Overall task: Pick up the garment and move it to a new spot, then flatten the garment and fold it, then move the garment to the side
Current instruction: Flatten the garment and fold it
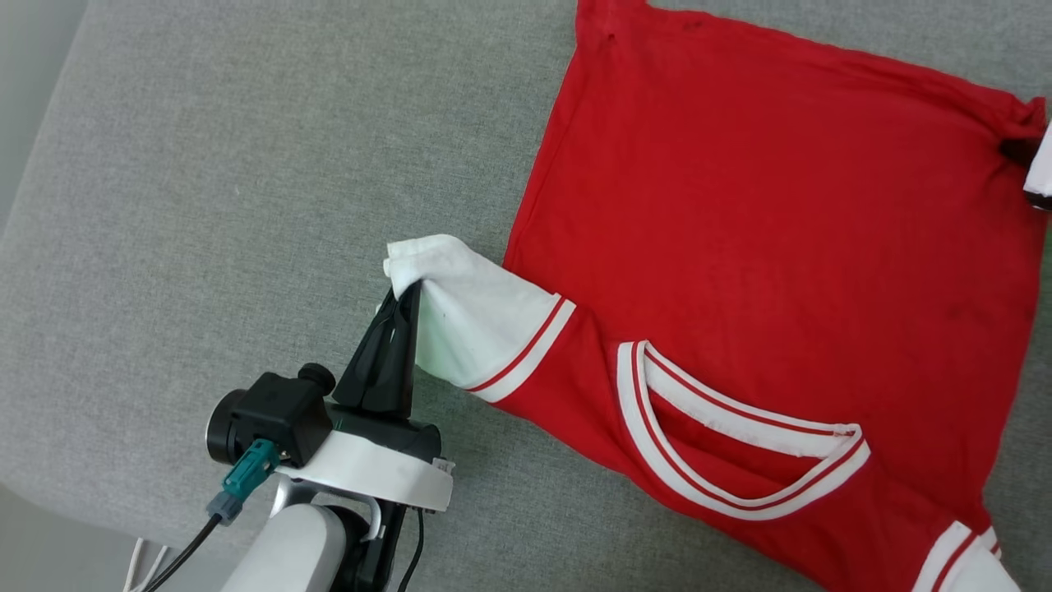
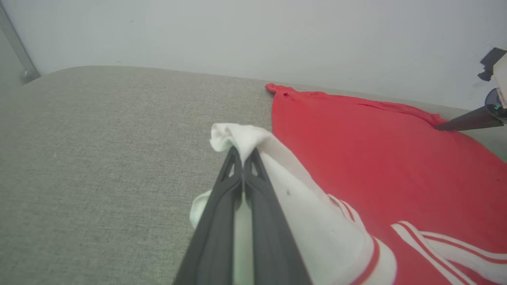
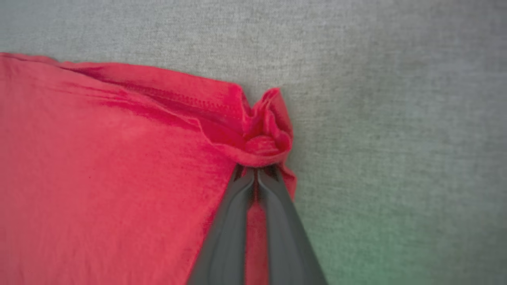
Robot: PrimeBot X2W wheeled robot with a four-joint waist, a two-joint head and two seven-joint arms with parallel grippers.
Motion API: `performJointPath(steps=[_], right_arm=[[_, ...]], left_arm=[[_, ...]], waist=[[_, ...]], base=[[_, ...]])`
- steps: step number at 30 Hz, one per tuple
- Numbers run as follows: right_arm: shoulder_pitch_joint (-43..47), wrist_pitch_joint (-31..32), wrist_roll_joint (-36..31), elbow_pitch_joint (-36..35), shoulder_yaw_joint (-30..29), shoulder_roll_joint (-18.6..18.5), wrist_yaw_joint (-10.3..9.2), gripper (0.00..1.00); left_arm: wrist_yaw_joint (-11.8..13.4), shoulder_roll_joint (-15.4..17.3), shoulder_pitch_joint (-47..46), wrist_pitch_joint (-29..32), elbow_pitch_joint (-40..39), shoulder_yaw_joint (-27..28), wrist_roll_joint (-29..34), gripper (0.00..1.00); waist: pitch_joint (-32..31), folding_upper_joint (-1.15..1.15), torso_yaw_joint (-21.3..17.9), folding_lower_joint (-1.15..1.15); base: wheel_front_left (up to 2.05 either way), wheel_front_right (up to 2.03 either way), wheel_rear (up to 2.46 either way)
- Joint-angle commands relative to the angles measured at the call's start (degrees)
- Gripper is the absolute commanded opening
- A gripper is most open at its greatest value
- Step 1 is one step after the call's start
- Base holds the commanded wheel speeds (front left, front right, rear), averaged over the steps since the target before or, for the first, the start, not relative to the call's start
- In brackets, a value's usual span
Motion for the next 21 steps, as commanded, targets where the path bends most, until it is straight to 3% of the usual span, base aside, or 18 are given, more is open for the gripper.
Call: performJointPath(steps=[1,9,15,21], right_arm=[[4.03,0.32,-0.17,2.18,0.58,1.77,-0.08,0.00],[7.02,-2.50,-0.03,-3.63,6.23,-0.84,-0.08,0.00],[18.98,-3.19,2.92,-11.92,10.77,-3.04,-0.08,0.00],[37.07,-2.36,5.65,-23.92,7.40,-2.29,-0.08,0.00]], left_arm=[[-0.15,-0.05,0.57,-0.20,0.48,-0.12,-0.15,0.00],[1.03,1.27,4.19,0.46,3.34,0.85,-1.31,0.00],[3.33,3.24,9.77,1.37,4.11,3.33,-3.03,0.00],[5.26,5.57,14.90,3.43,3.73,5.65,-4.78,0.00]], waist=[[-1.37,0.00,-0.88,0.00],[-9.75,0.00,-5.16,0.00],[-16.73,0.00,-10.34,0.00],[-21.14,0.00,-14.31,0.00]], base=[[0.00,0.00,0.00],[0.00,0.00,0.00],[0.00,0.00,0.00],[0.00,0.00,0.00]])
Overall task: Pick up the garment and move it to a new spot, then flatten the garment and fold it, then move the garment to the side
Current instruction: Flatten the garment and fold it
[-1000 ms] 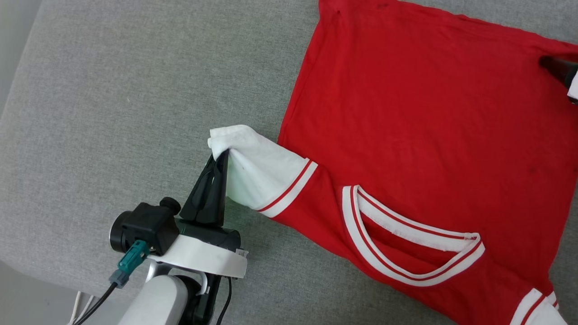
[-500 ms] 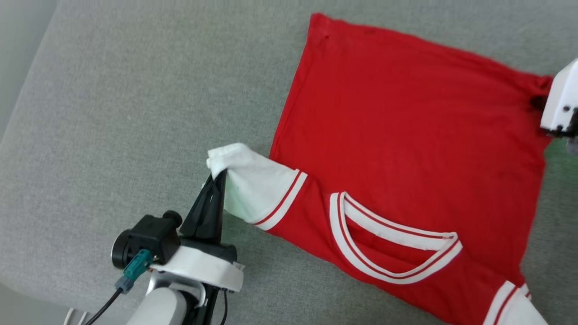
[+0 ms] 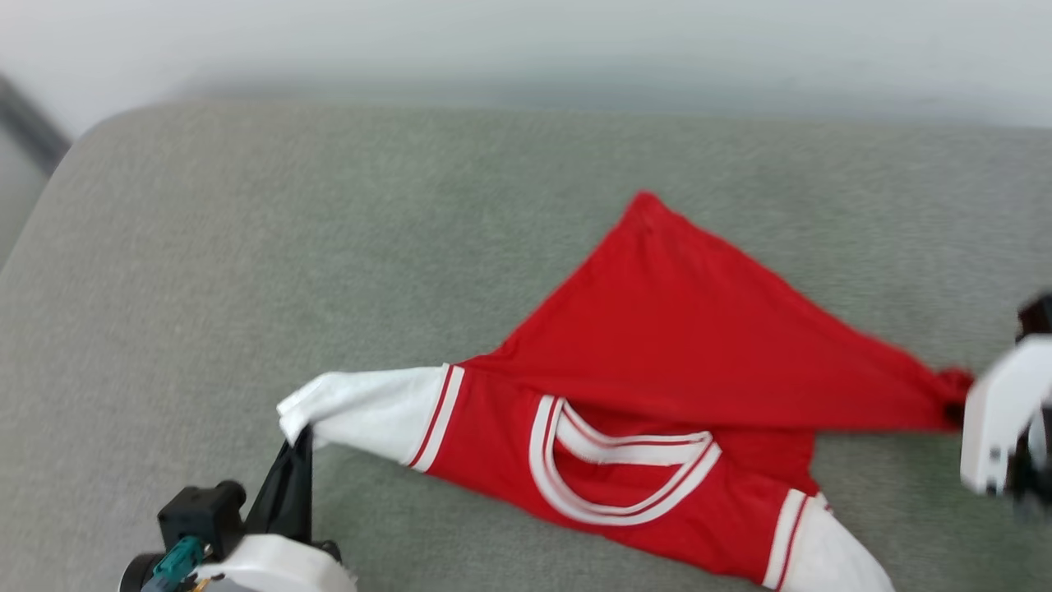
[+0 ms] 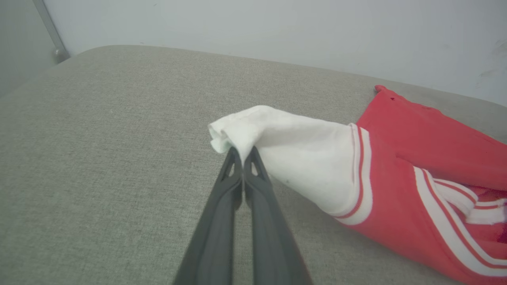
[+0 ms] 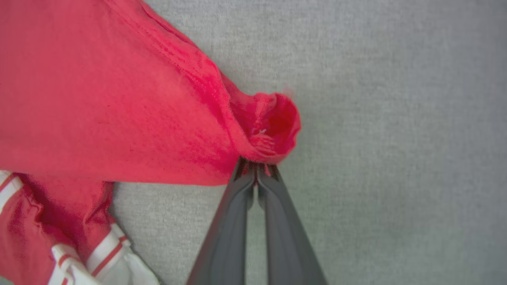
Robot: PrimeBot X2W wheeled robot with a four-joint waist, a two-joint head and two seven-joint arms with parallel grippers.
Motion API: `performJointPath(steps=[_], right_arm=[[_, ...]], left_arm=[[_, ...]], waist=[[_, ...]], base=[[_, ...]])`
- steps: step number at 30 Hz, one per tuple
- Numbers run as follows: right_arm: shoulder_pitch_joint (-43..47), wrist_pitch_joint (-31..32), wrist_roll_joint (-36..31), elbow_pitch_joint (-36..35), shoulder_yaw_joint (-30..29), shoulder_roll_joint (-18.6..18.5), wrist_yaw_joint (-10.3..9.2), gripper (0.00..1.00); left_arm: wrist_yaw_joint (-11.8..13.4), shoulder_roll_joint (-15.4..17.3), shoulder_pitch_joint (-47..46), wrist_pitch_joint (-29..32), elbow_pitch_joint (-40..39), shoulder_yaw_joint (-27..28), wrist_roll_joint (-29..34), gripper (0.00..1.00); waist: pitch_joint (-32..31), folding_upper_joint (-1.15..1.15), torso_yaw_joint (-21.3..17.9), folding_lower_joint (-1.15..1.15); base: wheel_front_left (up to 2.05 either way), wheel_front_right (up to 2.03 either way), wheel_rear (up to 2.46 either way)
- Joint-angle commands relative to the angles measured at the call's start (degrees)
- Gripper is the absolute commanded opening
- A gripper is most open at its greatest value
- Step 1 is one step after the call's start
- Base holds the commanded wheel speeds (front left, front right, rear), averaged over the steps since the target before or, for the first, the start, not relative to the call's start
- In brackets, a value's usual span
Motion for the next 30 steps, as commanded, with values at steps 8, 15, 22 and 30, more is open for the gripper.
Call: performJointPath(steps=[8,15,22,30], right_arm=[[26.40,1.65,-0.43,-16.25,-9.64,8.29,-0.05,0.00],[39.47,2.37,-1.40,-23.10,-13.04,16.92,-0.05,0.33],[37.33,-9.55,-2.43,-25.92,-11.30,17.77,-0.05,1.00],[26.39,-28.55,-1.31,-21.38,-9.32,15.34,-0.04,1.00]], left_arm=[[1.56,1.17,5.29,1.71,-0.07,1.97,-2.46,0.00],[1.56,1.69,6.28,2.63,-0.07,1.77,-3.16,0.00],[1.43,2.20,4.82,3.10,-1.06,1.33,-2.80,0.00],[1.24,1.67,1.93,2.63,-2.44,0.65,-2.22,0.00]], waist=[[-7.22,0.00,-6.37,0.00],[-8.10,0.00,-7.42,0.00],[-7.13,0.00,-7.36,0.00],[-4.34,0.00,-5.54,0.00]], base=[[0.00,0.00,0.00],[0.00,0.00,0.00],[0.00,0.00,0.00],[0.00,0.00,0.00]])
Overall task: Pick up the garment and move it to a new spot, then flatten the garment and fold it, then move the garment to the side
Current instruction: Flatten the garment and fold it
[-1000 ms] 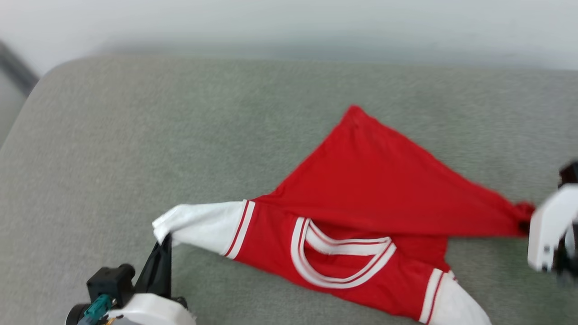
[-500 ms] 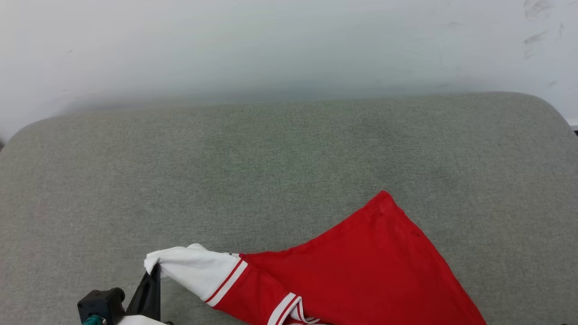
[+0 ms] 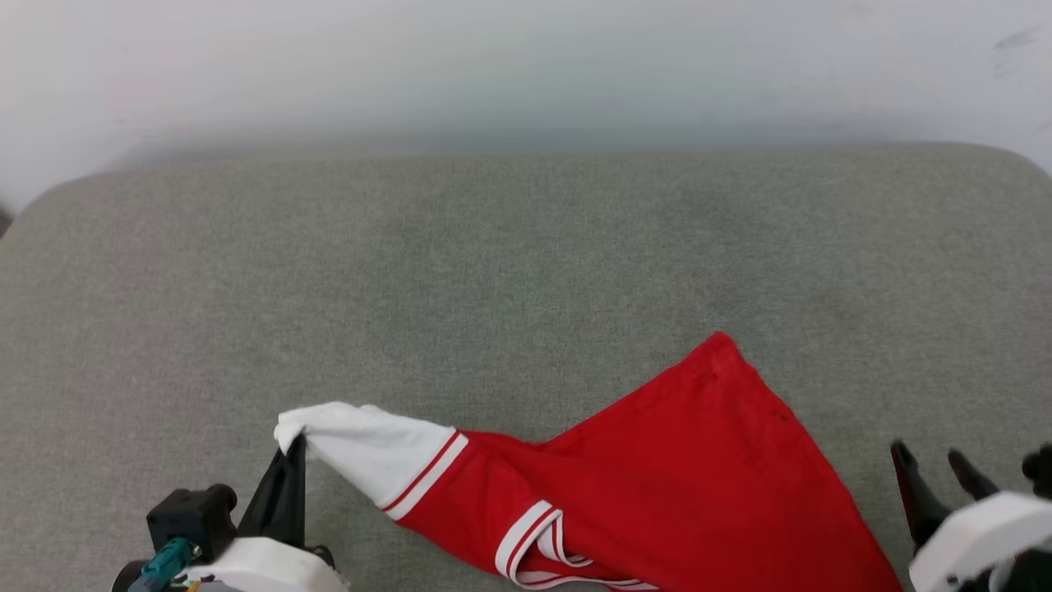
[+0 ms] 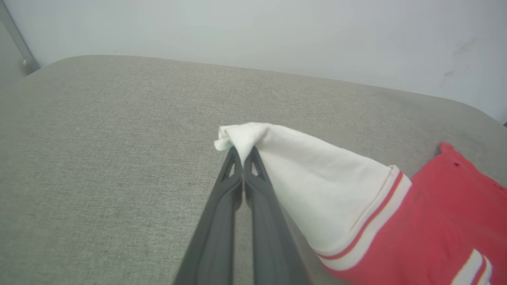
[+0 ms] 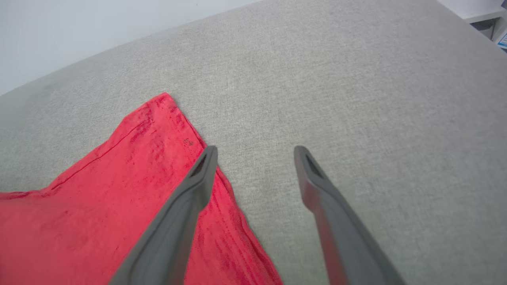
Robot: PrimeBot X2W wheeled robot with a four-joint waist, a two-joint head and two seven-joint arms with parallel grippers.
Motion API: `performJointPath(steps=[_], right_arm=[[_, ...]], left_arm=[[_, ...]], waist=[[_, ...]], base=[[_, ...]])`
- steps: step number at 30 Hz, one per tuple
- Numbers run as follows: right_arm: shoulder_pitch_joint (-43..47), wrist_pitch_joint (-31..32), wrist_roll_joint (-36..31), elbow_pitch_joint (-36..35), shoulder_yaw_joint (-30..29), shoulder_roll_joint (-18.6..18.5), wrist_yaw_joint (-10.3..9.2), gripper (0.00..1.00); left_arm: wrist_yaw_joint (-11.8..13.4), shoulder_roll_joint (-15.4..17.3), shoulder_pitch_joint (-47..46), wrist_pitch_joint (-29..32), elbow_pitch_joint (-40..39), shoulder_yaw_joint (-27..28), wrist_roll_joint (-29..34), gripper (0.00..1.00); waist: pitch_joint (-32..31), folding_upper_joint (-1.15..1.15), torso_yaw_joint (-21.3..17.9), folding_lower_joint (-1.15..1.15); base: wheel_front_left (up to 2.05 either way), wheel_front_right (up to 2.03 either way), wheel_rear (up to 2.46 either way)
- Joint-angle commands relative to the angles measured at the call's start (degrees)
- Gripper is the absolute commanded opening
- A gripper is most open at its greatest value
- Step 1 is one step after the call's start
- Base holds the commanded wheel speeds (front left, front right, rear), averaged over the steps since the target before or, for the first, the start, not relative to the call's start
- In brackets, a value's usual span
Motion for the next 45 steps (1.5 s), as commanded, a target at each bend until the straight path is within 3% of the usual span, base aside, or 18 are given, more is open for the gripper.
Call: performJointPath(steps=[1,5,10,15,26,27,28,29,36,41,45], right_arm=[[-2.69,-0.68,0.42,1.28,0.93,-0.91,-0.02,1.00],[-13.96,3.26,2.96,7.26,6.81,-5.05,-0.02,1.00],[-23.16,17.56,5.56,11.16,11.92,-9.06,-0.02,1.00],[-29.67,29.93,6.65,13.18,15.58,-10.57,-0.02,1.00],[-33.79,34.83,7.78,23.84,24.16,-11.64,-0.03,1.00],[-33.51,35.48,8.33,24.93,25.03,-11.56,-0.03,0.47],[-33.31,35.80,8.95,25.66,25.59,-11.62,-0.03,0.07],[-33.16,36.26,9.13,26.27,26.12,-11.83,-0.02,0.00],[-34.61,32.88,10.13,24.62,27.65,-13.69,-0.02,0.00],[-36.22,26.68,9.16,20.97,27.30,-14.70,-0.02,0.00],[-36.22,22.60,7.45,18.99,26.06,-14.25,-0.03,0.00]], left_arm=[[-0.16,-0.08,-1.26,-0.40,-0.55,-0.03,0.26,0.00],[-0.26,-0.93,-4.24,-1.04,-1.78,-0.74,1.00,0.00],[-0.84,-1.64,-6.73,-1.72,-2.35,-1.66,1.52,0.00],[-1.60,-2.47,-8.90,-2.46,-2.22,-2.63,1.83,0.00],[-2.82,-3.68,-11.82,-3.60,-0.93,-3.83,1.93,0.00],[-2.82,-3.80,-11.98,-3.60,-0.75,-3.92,1.86,0.00],[-2.82,-3.88,-12.12,-3.66,-0.58,-3.98,1.78,0.00],[-2.87,-3.95,-12.21,-3.67,-0.39,-4.00,1.70,0.00],[-2.76,-3.71,-11.37,-3.99,0.62,-4.01,1.37,0.00],[-2.50,-1.85,-12.05,-4.19,0.68,-2.54,1.75,0.00],[-3.68,-0.10,-14.40,-3.04,0.57,-1.04,0.44,0.00]], waist=[[1.35,0.00,0.61,0.01],[5.13,0.00,2.17,0.01],[8.48,0.00,3.71,0.01],[11.22,0.00,5.62,0.01],[14.94,0.00,8.33,0.01],[14.95,0.00,8.44,0.01],[14.95,0.00,8.53,0.01],[14.88,0.00,8.58,0.01],[12.48,0.00,7.61,0.01],[9.17,0.00,5.83,0.01],[6.34,0.00,4.23,0.01]], base=[[0.00,0.00,0.00],[0.00,0.00,0.00],[0.00,0.00,0.00],[0.00,0.00,0.00],[0.00,0.00,0.00],[0.00,0.00,0.00],[0.00,0.00,0.00],[0.00,0.00,0.00],[0.00,0.00,0.00],[0.00,0.00,0.00],[0.00,0.00,0.00]])
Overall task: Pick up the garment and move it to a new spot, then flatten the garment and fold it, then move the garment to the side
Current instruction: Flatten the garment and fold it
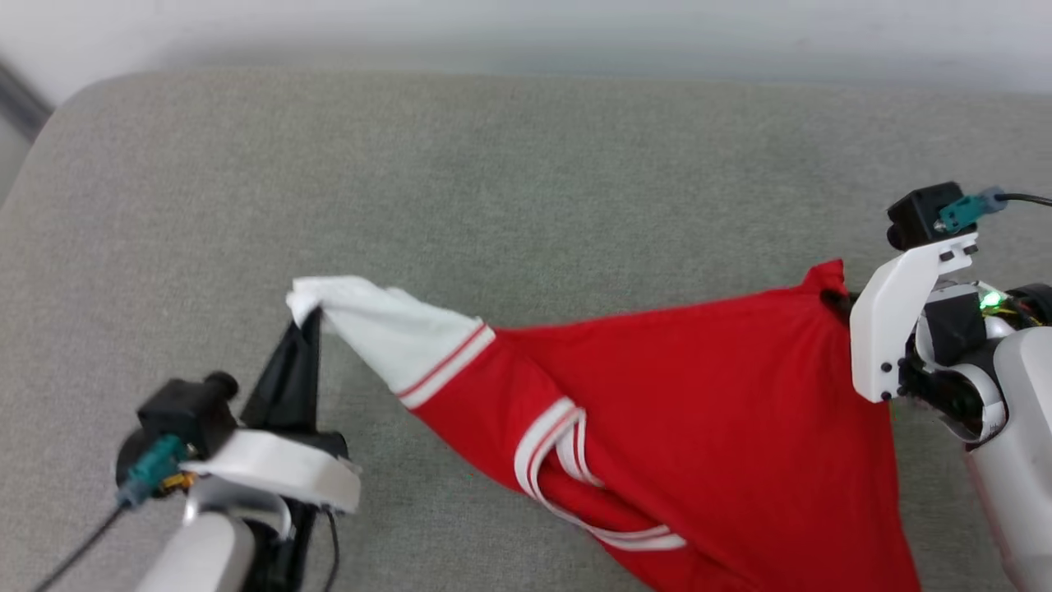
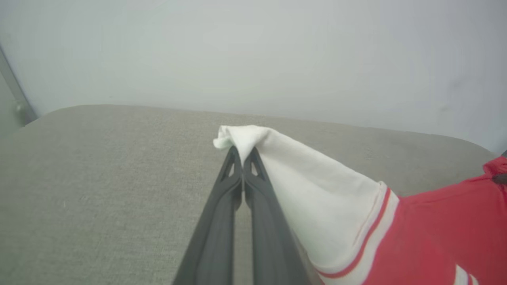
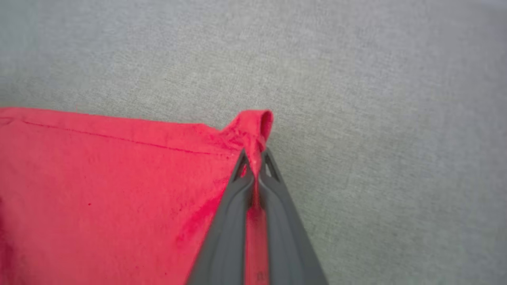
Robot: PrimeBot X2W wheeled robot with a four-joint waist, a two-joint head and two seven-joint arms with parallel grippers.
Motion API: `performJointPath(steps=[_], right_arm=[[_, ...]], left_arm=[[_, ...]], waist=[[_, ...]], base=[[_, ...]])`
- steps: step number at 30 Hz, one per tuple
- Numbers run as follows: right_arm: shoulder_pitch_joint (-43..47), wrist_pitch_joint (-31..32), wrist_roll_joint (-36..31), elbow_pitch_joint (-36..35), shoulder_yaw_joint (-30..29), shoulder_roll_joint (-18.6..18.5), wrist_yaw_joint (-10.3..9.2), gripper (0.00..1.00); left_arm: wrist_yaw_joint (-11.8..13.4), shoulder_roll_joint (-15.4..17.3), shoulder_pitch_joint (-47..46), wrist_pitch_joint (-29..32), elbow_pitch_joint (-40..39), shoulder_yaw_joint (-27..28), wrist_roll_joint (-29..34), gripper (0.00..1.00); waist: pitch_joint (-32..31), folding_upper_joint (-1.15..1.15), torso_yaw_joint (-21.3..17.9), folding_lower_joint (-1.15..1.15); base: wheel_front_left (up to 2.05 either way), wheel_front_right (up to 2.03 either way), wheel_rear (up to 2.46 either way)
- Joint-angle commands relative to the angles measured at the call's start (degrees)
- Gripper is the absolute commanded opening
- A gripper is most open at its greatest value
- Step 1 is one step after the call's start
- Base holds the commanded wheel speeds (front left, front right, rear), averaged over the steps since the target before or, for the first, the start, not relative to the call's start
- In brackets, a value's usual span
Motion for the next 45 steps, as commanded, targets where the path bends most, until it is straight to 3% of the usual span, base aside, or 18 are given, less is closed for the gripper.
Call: performJointPath(steps=[1,8,18,24,35,45], right_arm=[[0.10,-2.00,-0.93,-0.80,-1.15,0.48,-0.04,0.00],[-2.88,-7.86,-4.91,-0.94,-4.91,2.62,-0.04,0.00],[-15.58,-17.14,-8.40,3.56,-8.22,6.81,-0.04,0.00],[-26.90,-21.93,-8.70,6.75,-10.23,7.41,-0.04,0.00],[-47.33,-28.20,-8.90,10.10,-11.04,5.71,-0.05,0.00],[-57.33,-32.27,-8.72,16.78,-7.19,6.43,-0.04,0.00]], left_arm=[[-0.53,1.26,-2.81,0.54,0.04,0.87,-0.25,0.00],[-2.74,3.24,-13.55,3.90,3.81,2.51,-1.58,0.00],[-7.12,2.71,-36.83,6.47,19.81,4.24,-3.96,0.00],[-8.38,3.11,-51.92,5.59,26.79,4.03,-1.90,0.00],[-8.95,4.22,-76.64,3.55,32.31,4.46,0.98,0.00],[-11.36,3.66,-85.28,1.89,38.52,3.32,1.35,0.00]], waist=[[-2.49,0.00,-1.74,0.00],[-5.30,0.00,-3.49,0.00],[-4.09,0.00,-6.34,0.00],[0.98,0.00,-7.23,0.00],[12.97,0.00,-7.28,0.00],[21.87,0.00,-6.42,0.00]], base=[[0.00,0.00,0.00],[0.00,0.00,0.00],[0.00,0.00,0.00],[0.00,0.00,0.00],[0.00,0.00,0.00],[0.00,0.00,0.00]])
